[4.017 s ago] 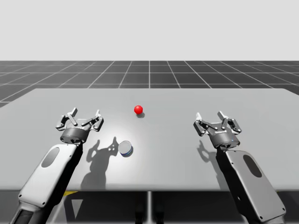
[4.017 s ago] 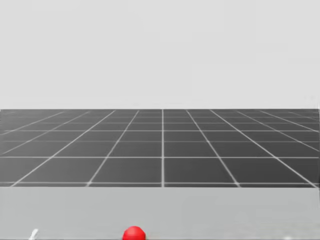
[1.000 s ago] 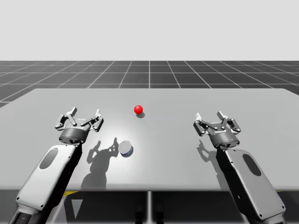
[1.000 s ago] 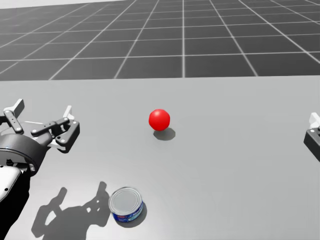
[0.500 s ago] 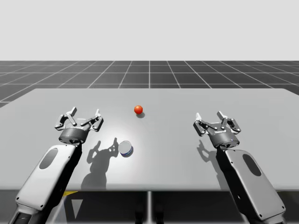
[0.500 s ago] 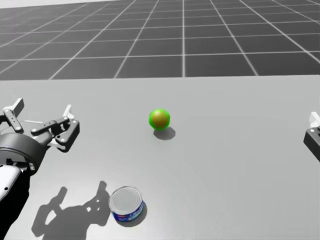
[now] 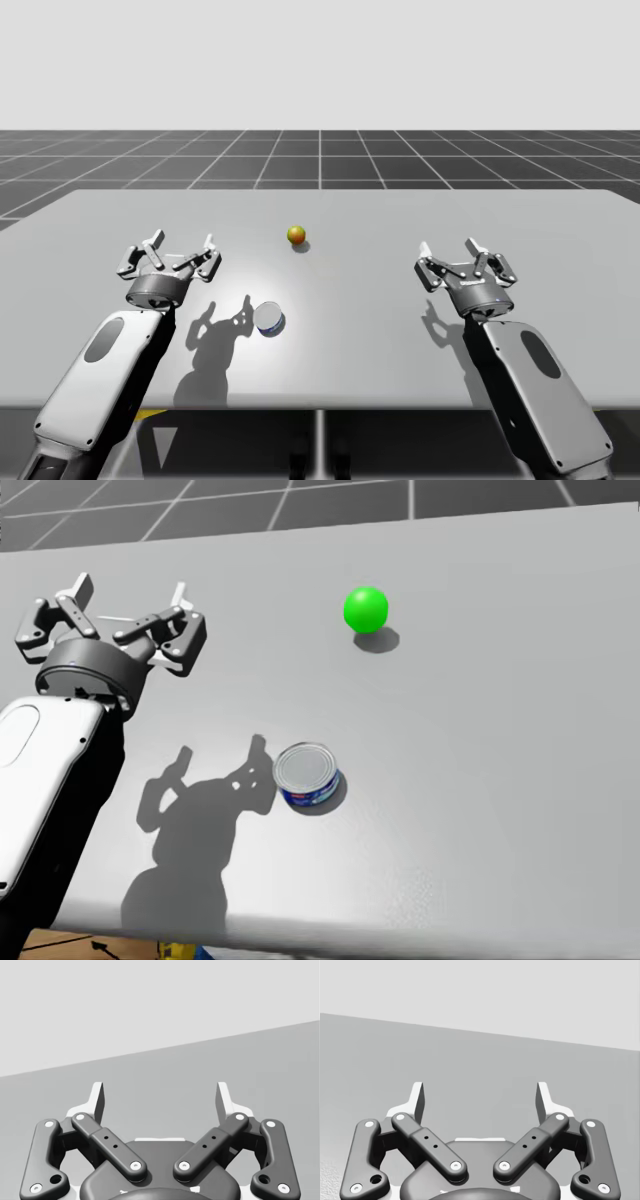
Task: Watch the red light. When it turns green, pick up the object.
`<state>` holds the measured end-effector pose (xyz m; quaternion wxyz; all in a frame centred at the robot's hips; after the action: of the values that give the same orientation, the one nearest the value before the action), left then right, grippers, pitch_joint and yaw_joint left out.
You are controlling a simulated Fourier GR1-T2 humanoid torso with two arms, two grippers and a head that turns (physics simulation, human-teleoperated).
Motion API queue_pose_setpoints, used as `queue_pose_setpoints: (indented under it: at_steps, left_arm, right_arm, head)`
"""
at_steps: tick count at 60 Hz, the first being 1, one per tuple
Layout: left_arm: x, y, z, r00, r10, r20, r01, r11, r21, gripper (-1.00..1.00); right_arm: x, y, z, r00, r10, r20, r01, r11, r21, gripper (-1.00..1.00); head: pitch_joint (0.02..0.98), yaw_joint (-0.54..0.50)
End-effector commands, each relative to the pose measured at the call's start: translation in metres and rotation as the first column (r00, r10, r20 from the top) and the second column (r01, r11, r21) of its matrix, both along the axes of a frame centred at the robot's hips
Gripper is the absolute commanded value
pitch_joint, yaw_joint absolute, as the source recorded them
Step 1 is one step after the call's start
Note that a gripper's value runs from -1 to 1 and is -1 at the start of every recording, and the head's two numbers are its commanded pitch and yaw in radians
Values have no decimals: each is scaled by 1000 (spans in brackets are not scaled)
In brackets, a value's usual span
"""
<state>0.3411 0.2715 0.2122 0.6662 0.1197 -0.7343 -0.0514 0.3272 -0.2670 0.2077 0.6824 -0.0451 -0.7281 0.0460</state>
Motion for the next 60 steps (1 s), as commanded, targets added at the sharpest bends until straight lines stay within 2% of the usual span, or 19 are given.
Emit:
queue_pose_setpoints:
  at_steps: [1,6,15,18,23,24,25,28,31,32,34,36,42,45,50,60]
  left_arm:
    - [0,0,0,1000,1,-3,-1,1000,0,-1000]
    - [0,1,0,1000,1,-4,-1,1000,-2,-1000]
    - [1,1,1,1000,0,-4,0,1000,-8,-1000]
    - [0,2,3,1000,14,-1,-14,999,-34,-1000]
    - [-4,2,11,1000,-20,-9,19,995,-99,-1000]
    - [-5,2,12,1000,-30,-10,28,993,-114,-1000]
    - [-8,1,16,998,-59,-21,55,986,-155,-1000]
    - [-14,0,21,994,-97,-45,86,977,-195,-1000]
    - [-19,-2,26,993,-105,-50,91,970,-224,-1000]
    - [-25,-3,32,990,-128,-58,111,963,-245,-1000]
    - [-30,-4,35,987,-146,-62,126,959,-254,-1000]
    - [-34,-5,37,985,-163,-62,143,958,-250,-1000]
    - [-54,-11,41,956,-283,-75,259,938,-231,-1000]
    - [-66,-13,39,929,-359,-89,333,916,-224,-1000]
    - [-80,-14,34,907,-411,-94,382,896,-227,-1000]
    - [-107,-23,13,878,-460,-131,426,877,-223,-1000]
  right_arm:
    - [0,1,-1,1000,1,-4,-1,1000,-1,-1000]
    - [0,2,-1,1000,0,-6,0,1000,-2,-1000]
    - [-1,3,-1,1000,1,-6,-1,1000,-9,-1000]
    - [0,3,-1,1000,1,-6,-1,1000,-9,-1000]
    - [-1,3,-2,1000,-1,-5,1,1000,-10,-1000]
    - [-1,3,-2,1000,-1,-5,1,1000,-10,-1000]
    - [-1,3,-2,1000,-2,-4,2,1000,-11,-1000]
    - [-1,3,-3,1000,-5,-3,5,1000,-15,-1000]
    - [-1,3,-3,1000,-7,-2,7,1000,-18,-1000]
    - [-1,3,-4,1000,-8,-1,8,1000,-22,-1000]
    - [-1,3,-4,1000,-9,-1,9,1000,-24,-1000]
    - [-1,4,-4,1000,-10,-1,10,1000,-25,-1000]
    - [0,4,-6,1000,-11,-4,11,999,-30,-1000]
    - [0,5,-6,1000,-12,-4,11,999,-31,-1000]
    - [0,5,-6,1000,-7,-5,7,999,-35,-1000]
    - [1,6,-8,1000,-4,-9,3,999,-47,-1000]
  head:
    - [865,213]
    - [901,222]
    - [910,230]
    - [907,231]
    - [906,234]
    - [905,233]
    - [903,233]
    - [902,234]
    - [900,234]
    - [899,235]
    - [898,234]
    - [896,234]
    - [893,233]
    - [894,233]
    - [894,233]
    - [894,229]
